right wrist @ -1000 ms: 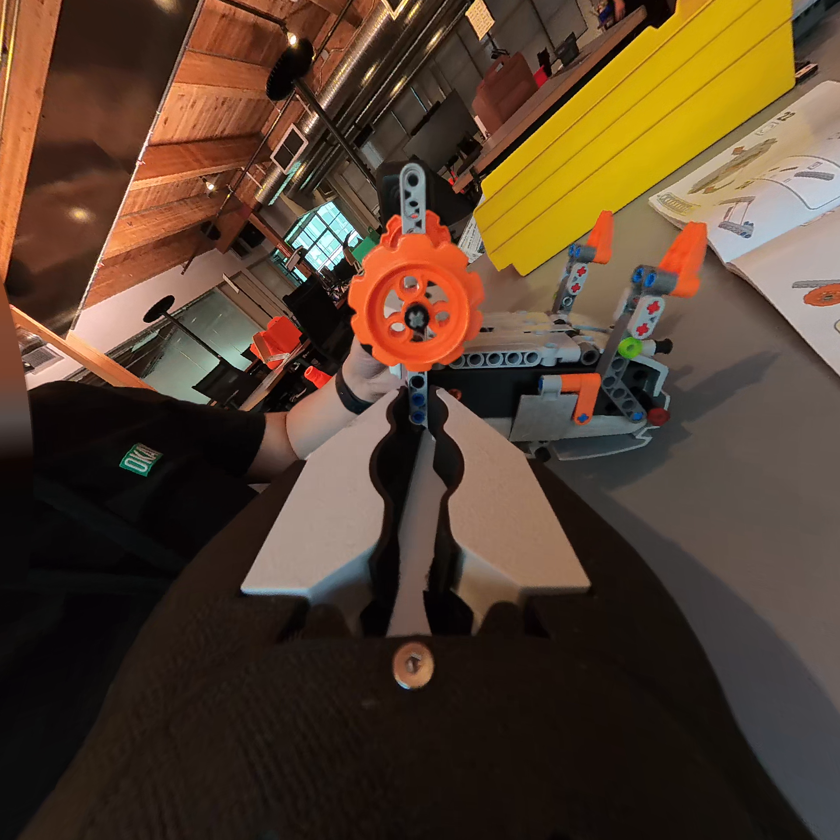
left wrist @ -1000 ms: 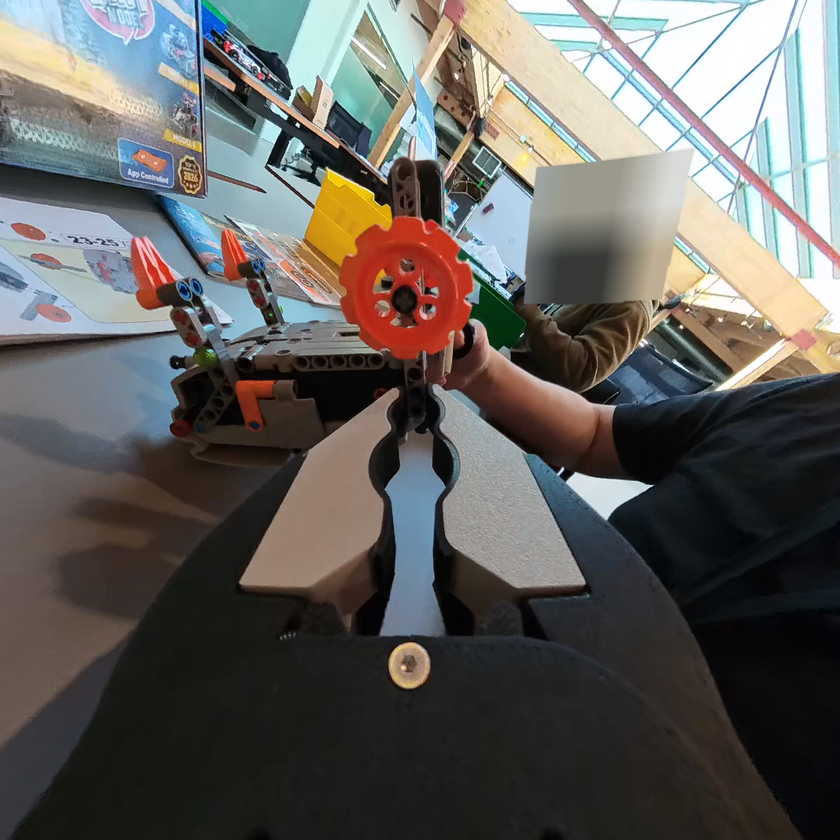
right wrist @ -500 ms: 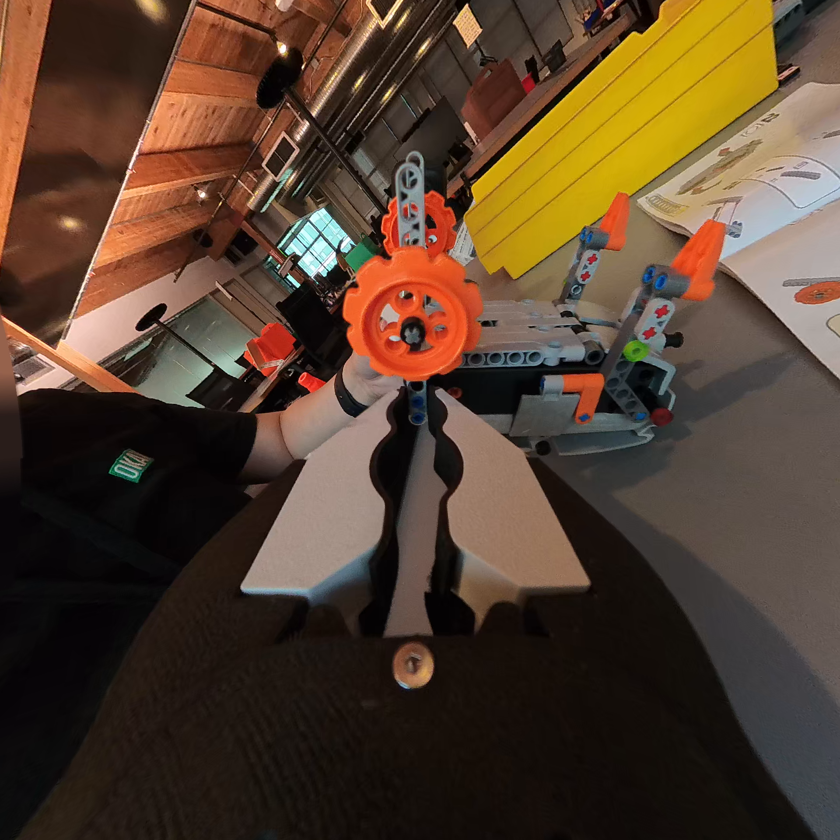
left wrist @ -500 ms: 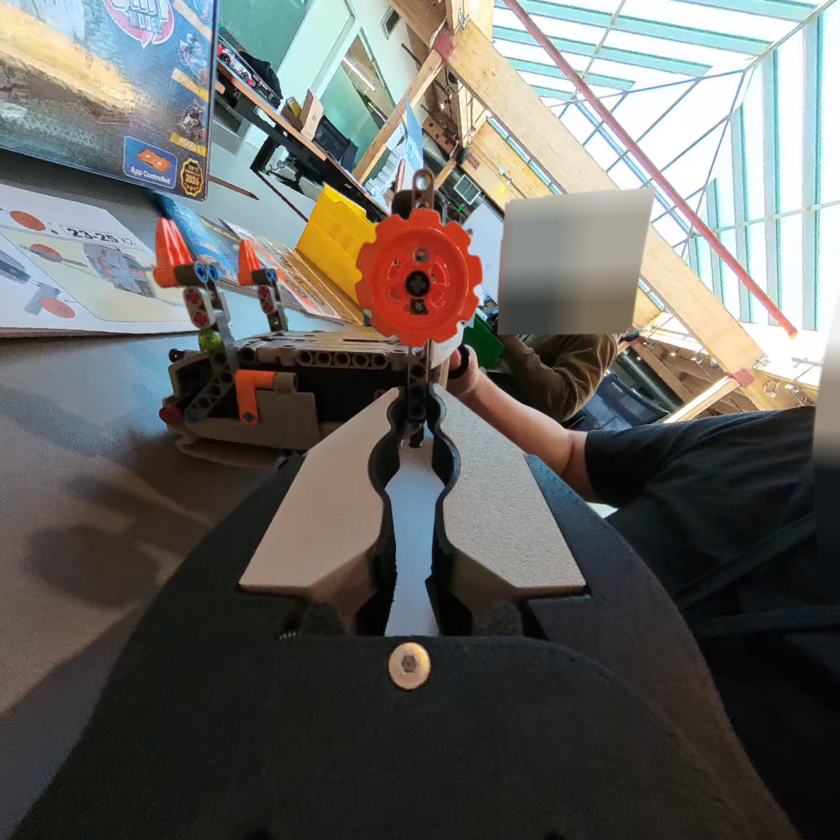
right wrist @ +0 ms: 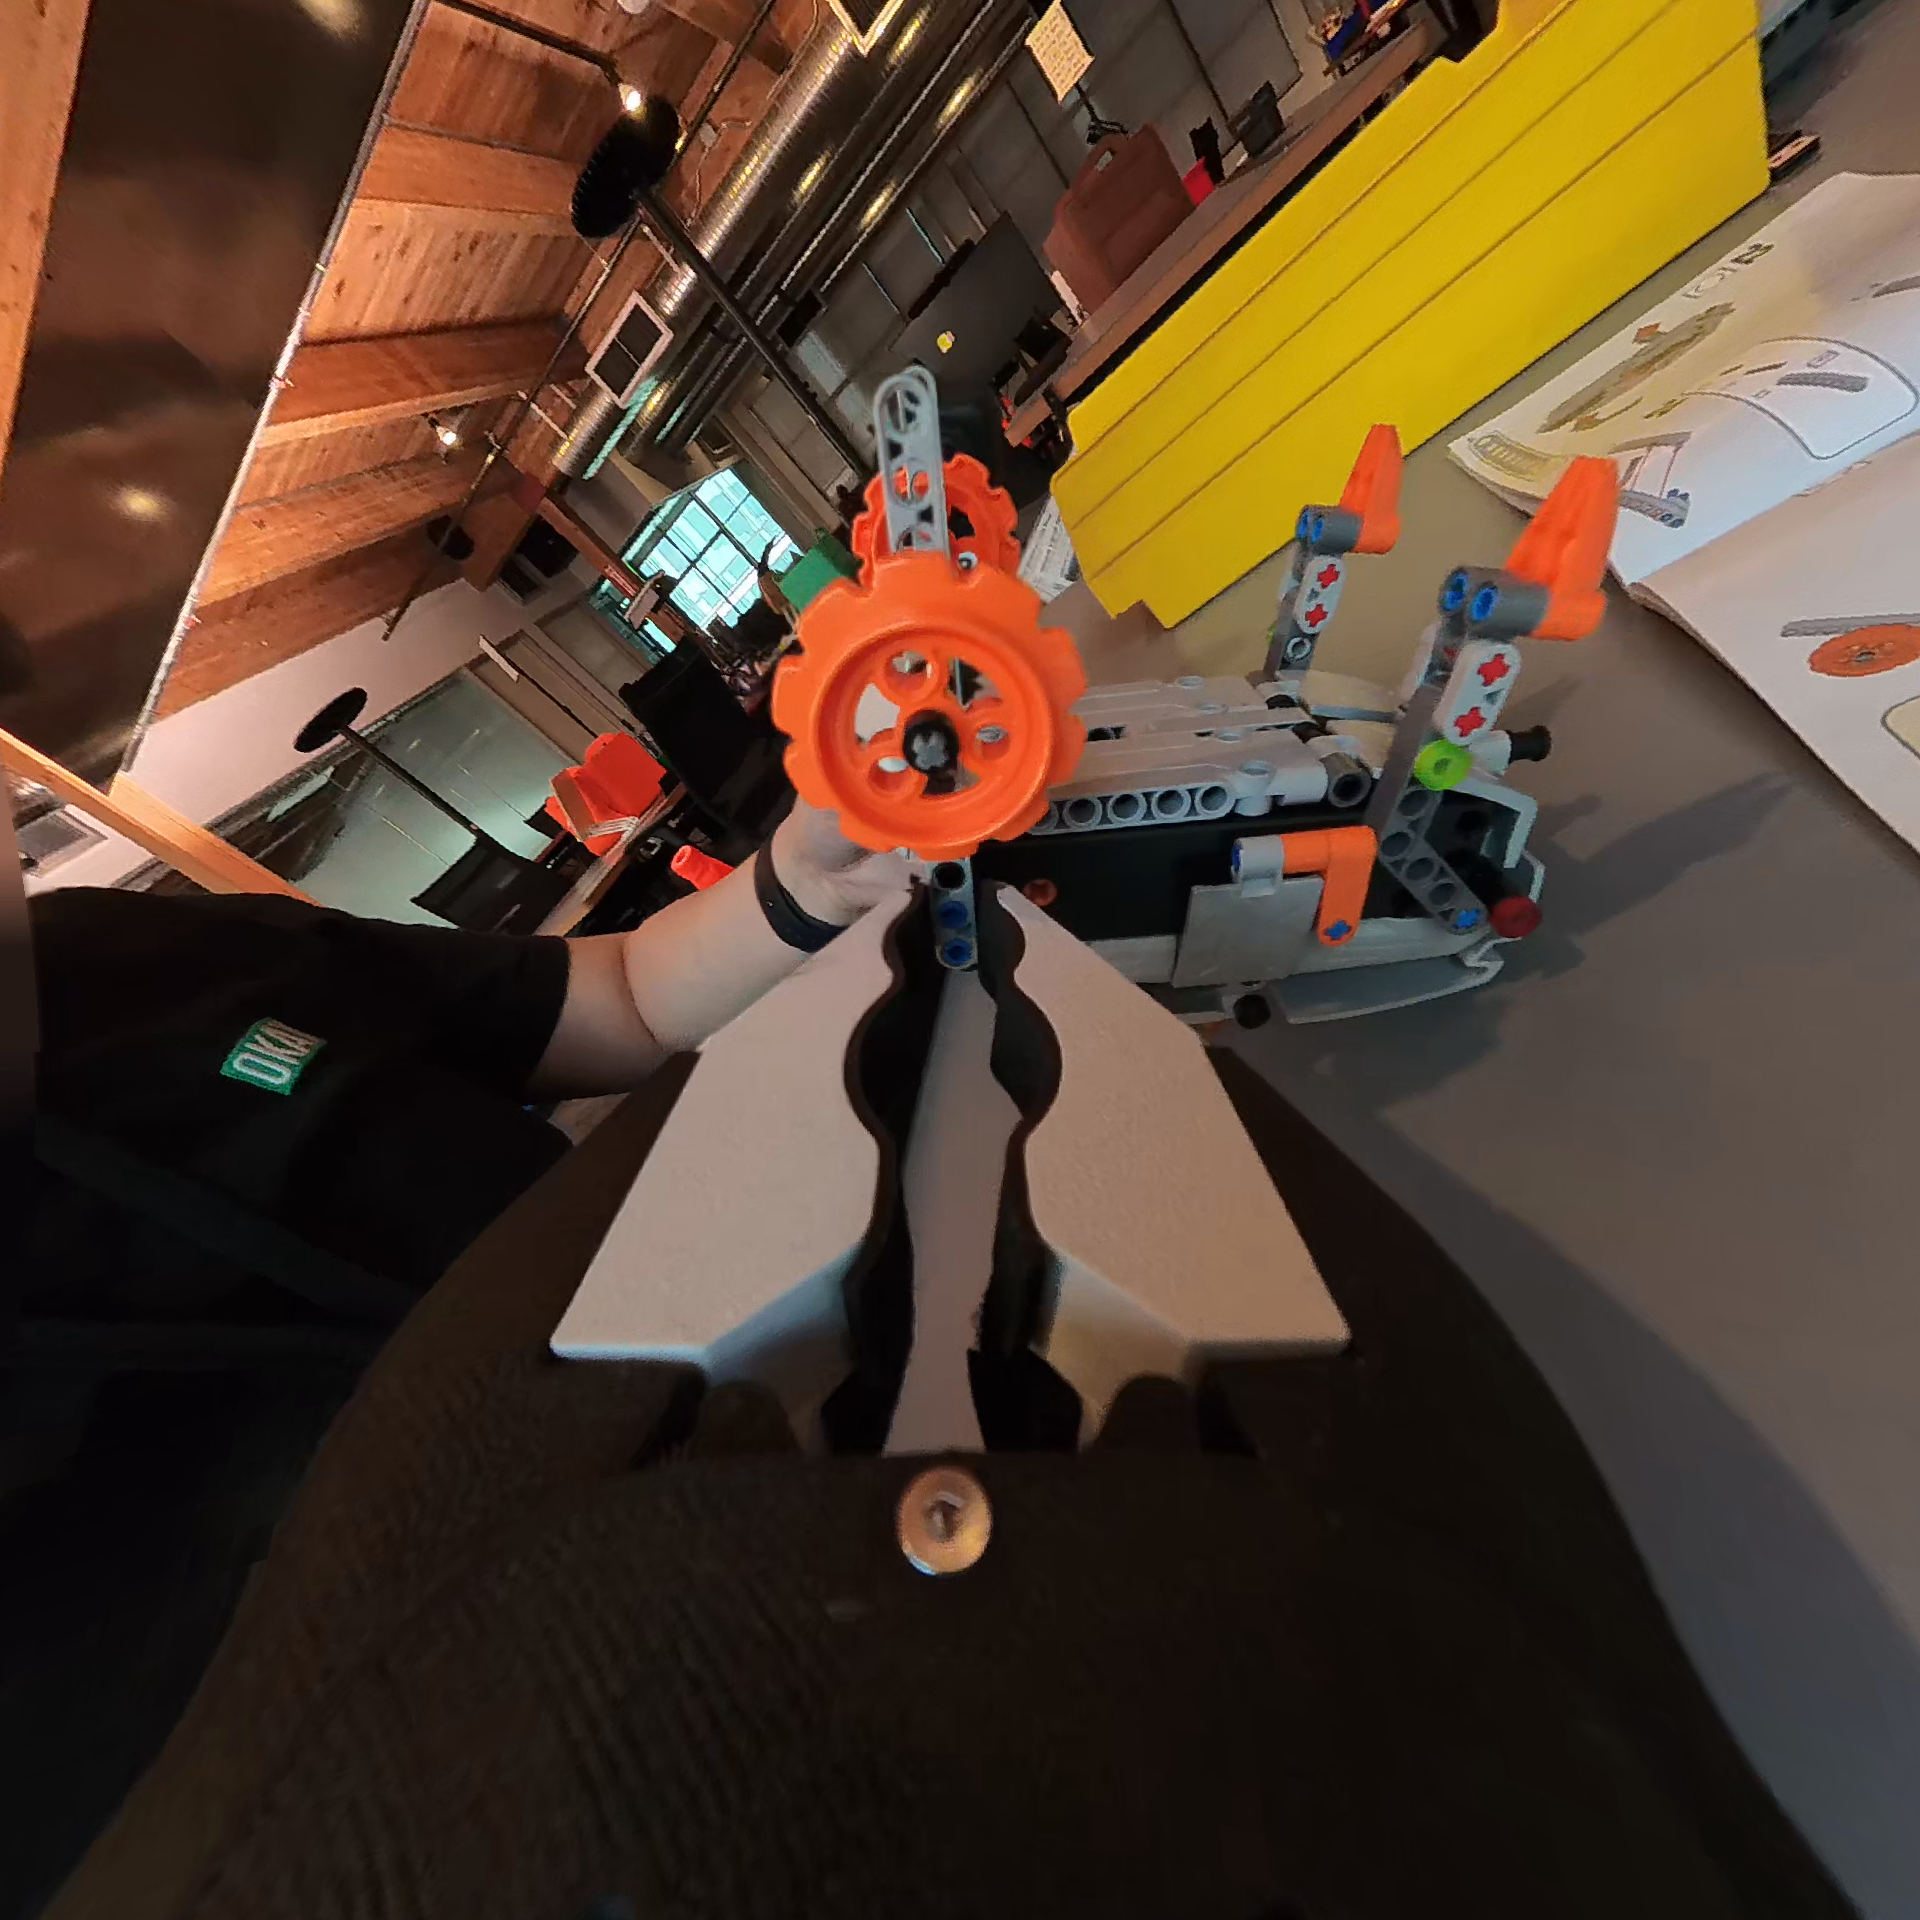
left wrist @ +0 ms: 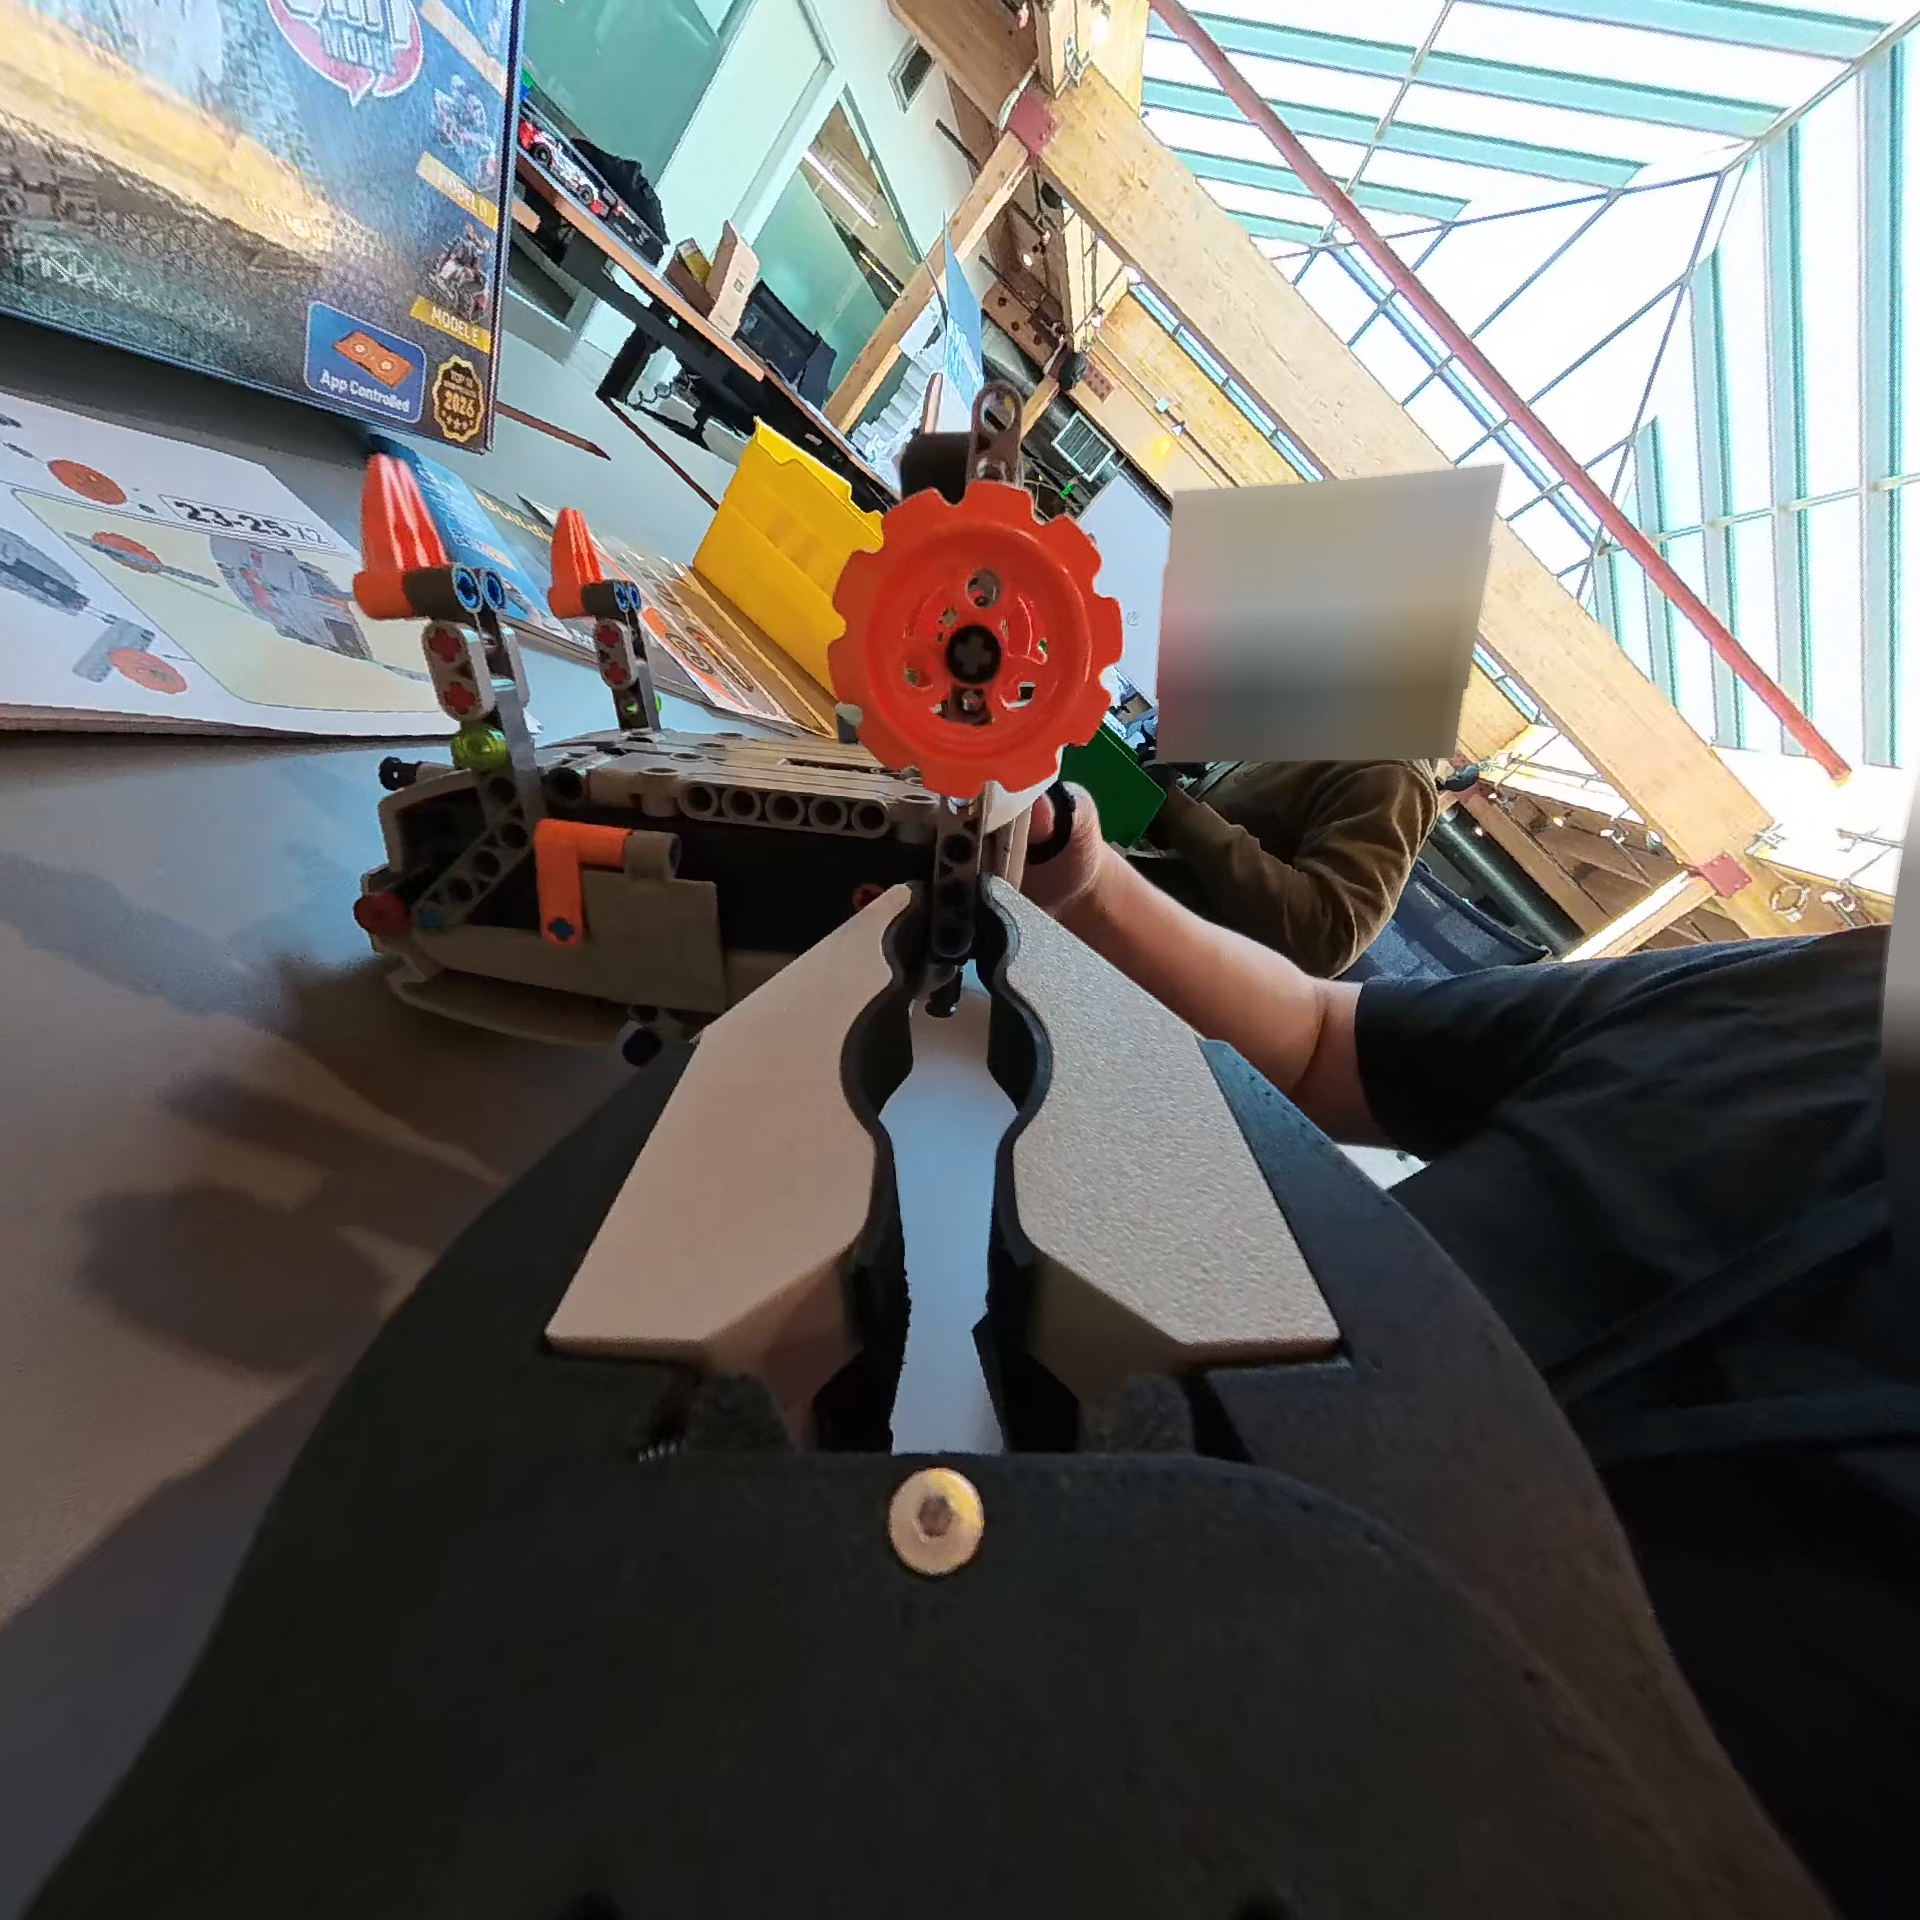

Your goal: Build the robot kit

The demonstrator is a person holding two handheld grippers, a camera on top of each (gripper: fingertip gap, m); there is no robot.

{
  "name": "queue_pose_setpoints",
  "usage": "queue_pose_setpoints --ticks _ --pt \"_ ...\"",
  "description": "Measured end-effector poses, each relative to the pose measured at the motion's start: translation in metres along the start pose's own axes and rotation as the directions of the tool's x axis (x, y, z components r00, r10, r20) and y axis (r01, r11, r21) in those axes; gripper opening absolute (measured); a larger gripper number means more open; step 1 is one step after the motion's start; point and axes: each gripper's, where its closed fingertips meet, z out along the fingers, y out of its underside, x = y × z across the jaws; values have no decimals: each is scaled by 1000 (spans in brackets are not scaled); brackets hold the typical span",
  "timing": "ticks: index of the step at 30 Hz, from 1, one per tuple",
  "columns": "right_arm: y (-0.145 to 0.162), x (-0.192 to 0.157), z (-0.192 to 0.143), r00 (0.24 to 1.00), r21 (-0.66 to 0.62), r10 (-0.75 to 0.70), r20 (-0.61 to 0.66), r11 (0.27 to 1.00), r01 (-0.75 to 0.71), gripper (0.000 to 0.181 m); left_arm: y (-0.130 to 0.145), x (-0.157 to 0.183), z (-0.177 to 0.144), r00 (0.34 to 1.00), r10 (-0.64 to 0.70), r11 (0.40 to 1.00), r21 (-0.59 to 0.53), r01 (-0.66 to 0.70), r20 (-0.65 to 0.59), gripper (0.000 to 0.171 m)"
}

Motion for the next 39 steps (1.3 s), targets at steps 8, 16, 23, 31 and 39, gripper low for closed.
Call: queue_pose_setpoints --ticks 8,16,23,31,39 --pt "6 0 -2 1000 -22 -6 -10 1000 6 6 6 0 2 999 47 999 4 -47 1 6" --pt "9 3 -1 999 -36 -15 -44 999 13 7 9 -2 2 998 56 998 -10 -56 26 6" --pt "11 5 1 997 -43 -29 -71 999 26 7 8 -5 1 997 59 998 -4 -59 46 7" --pt "12 8 1 994 -43 -39 -106 998 35 7 7 -8 1 993 84 996 -5 -84 82 7" --pt "-6 -2 0 1000 36 -13 -21 999 14 5 0 -1 1 1000 20 1000 22 -20 8 6"
